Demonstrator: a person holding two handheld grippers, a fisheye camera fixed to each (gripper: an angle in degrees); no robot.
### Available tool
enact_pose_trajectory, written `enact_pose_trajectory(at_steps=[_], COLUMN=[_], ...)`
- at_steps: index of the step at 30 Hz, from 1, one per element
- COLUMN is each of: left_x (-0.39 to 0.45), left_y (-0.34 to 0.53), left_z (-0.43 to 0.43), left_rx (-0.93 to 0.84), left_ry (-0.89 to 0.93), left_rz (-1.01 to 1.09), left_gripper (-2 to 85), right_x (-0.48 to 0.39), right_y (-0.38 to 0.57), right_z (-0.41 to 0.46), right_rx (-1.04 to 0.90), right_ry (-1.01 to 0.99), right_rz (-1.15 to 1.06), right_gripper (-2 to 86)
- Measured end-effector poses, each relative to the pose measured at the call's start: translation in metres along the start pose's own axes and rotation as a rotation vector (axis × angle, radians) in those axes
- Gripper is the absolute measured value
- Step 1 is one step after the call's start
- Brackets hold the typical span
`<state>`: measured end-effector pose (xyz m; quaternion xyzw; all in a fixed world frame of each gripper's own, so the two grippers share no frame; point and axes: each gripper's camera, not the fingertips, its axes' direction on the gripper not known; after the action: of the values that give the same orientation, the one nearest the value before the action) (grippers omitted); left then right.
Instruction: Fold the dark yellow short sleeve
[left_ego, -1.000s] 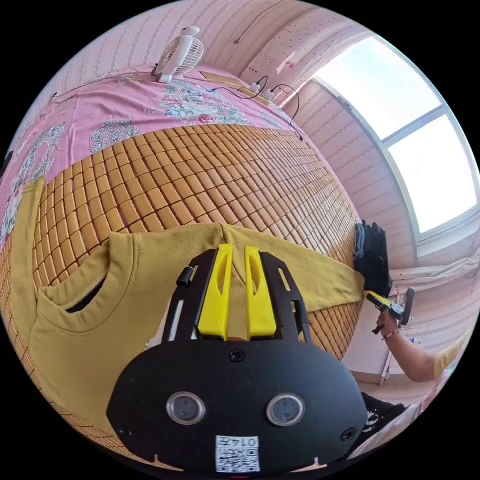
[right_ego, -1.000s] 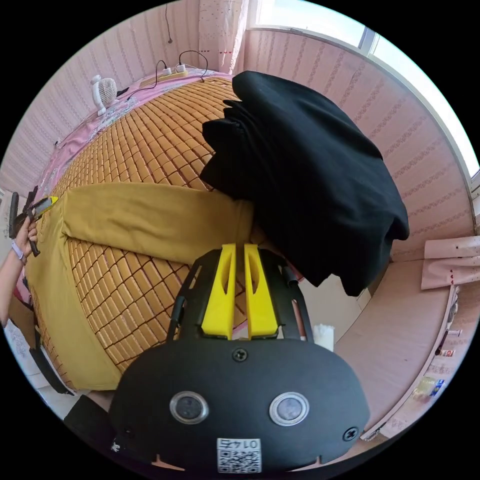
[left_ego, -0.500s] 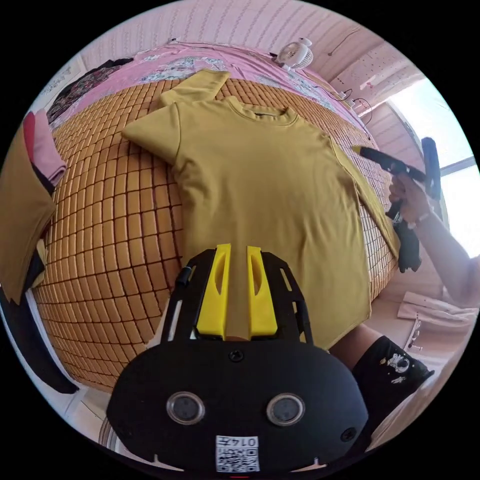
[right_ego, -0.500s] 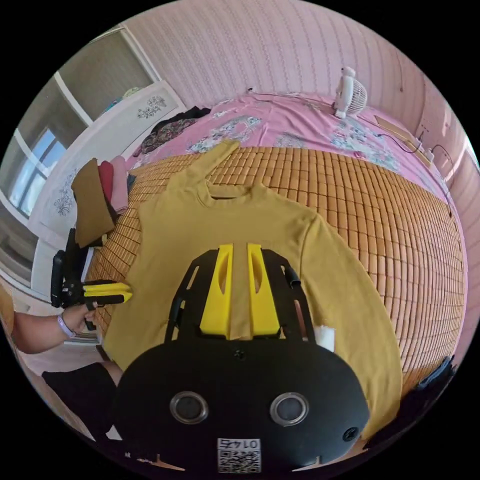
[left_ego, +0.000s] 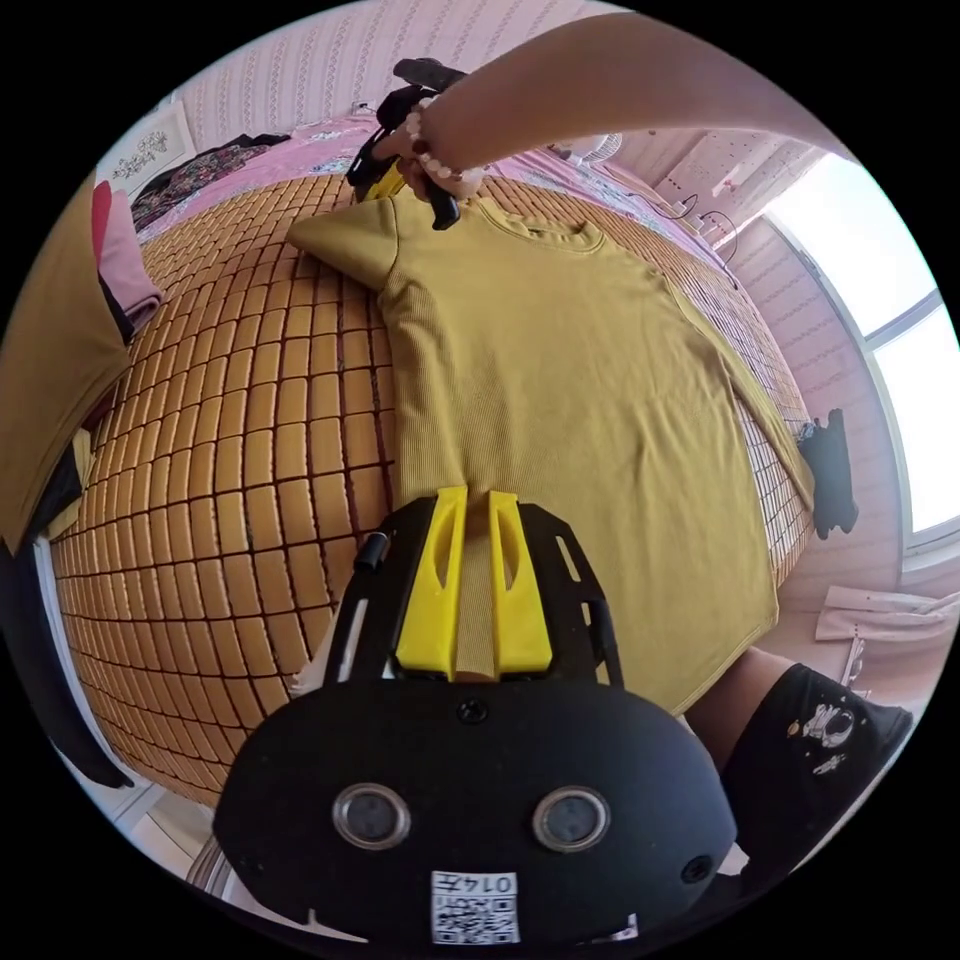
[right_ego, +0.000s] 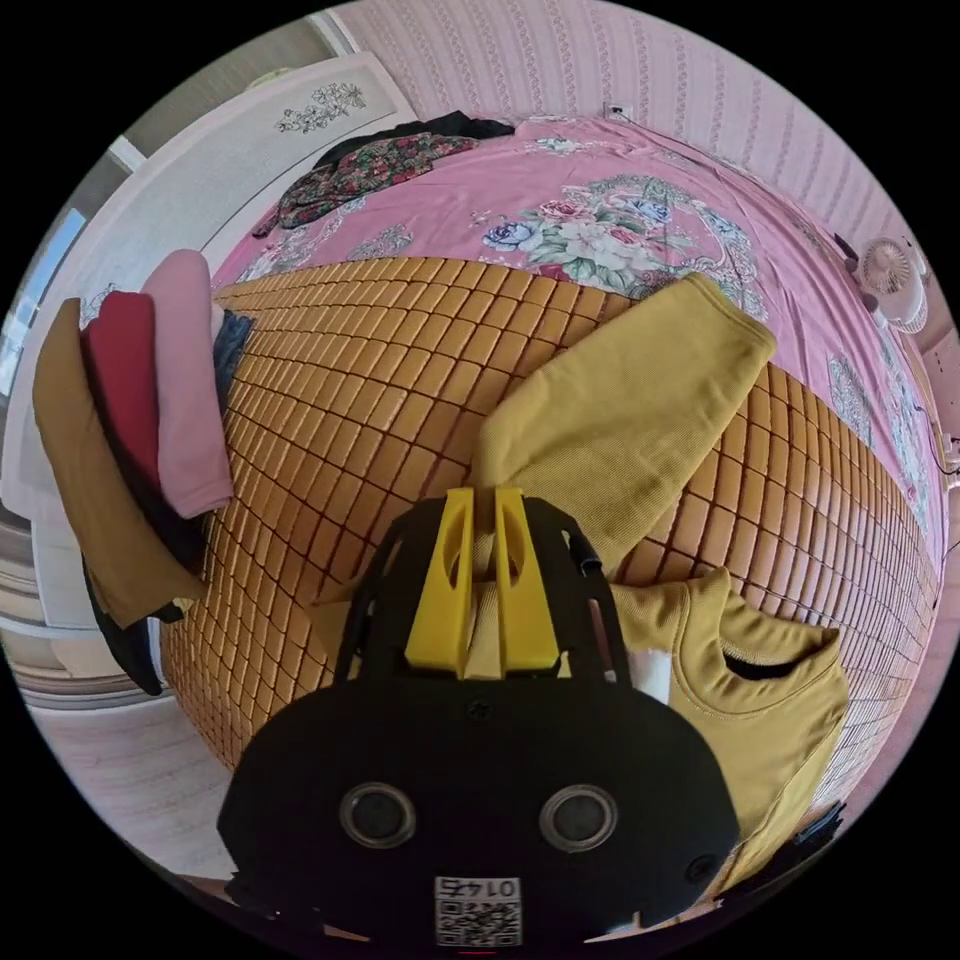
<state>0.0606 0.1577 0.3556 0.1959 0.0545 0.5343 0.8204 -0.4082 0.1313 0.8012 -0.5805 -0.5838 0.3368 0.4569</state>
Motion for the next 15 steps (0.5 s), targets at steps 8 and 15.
enact_pose_trajectory(at_steps=[8,15], left_x=[-0.038,-0.091], left_y=[0.030,0.089], left_z=[-0.010,-0.077], left_rx=[-0.014,0.123], left_ry=[0.151,0.257], left_rz=[-0.011,-0.086], left_gripper=[3.8,4.3], right_x=[-0.005,0.003], right_y=[0.063,0.062], right_z=[-0.101,-0.118], right_rx=[0.167,0.115], right_ry=[-0.797,-0.760], right_rz=[-0.755,-0.755], right_gripper=[2.6,11.0])
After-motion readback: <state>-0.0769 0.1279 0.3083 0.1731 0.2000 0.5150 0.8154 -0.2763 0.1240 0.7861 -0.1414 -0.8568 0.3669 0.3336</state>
